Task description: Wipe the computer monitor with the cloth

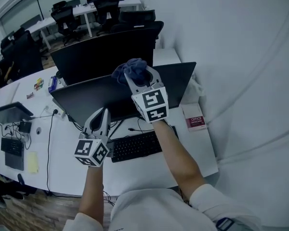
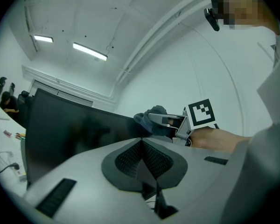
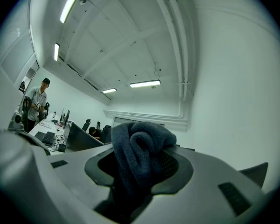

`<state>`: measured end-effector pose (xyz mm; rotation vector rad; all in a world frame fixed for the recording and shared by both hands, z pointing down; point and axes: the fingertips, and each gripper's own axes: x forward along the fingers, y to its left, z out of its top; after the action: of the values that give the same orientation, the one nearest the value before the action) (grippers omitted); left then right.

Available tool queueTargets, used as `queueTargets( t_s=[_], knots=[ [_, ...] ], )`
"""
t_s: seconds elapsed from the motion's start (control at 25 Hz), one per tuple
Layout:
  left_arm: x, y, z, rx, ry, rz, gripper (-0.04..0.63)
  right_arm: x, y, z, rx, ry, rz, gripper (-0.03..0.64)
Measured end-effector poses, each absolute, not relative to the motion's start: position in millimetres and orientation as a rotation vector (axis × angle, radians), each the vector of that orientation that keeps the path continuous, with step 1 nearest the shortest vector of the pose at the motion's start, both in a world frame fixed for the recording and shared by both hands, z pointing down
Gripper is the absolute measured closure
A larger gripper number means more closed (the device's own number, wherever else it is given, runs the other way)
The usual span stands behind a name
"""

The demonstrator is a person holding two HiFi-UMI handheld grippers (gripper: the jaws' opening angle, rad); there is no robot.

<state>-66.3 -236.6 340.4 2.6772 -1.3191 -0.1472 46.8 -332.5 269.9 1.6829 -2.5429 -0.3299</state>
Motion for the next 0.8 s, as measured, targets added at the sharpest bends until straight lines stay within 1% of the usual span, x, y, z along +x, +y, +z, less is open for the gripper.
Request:
queueTargets(
  t_s=[0.56,0.8],
  knots=[
    [32.6,-249.8,342.0,2.738,-1.215,-0.151,0.584,144.1,-333.0,271.5,1.735,-2.493,-0.369,0.443],
    [64.7,-251.9,342.6,2.761,-1.168,-0.144,0.584,197.9,-331.5,271.3,1.816,-2.445,-0.355,0.442]
  ],
)
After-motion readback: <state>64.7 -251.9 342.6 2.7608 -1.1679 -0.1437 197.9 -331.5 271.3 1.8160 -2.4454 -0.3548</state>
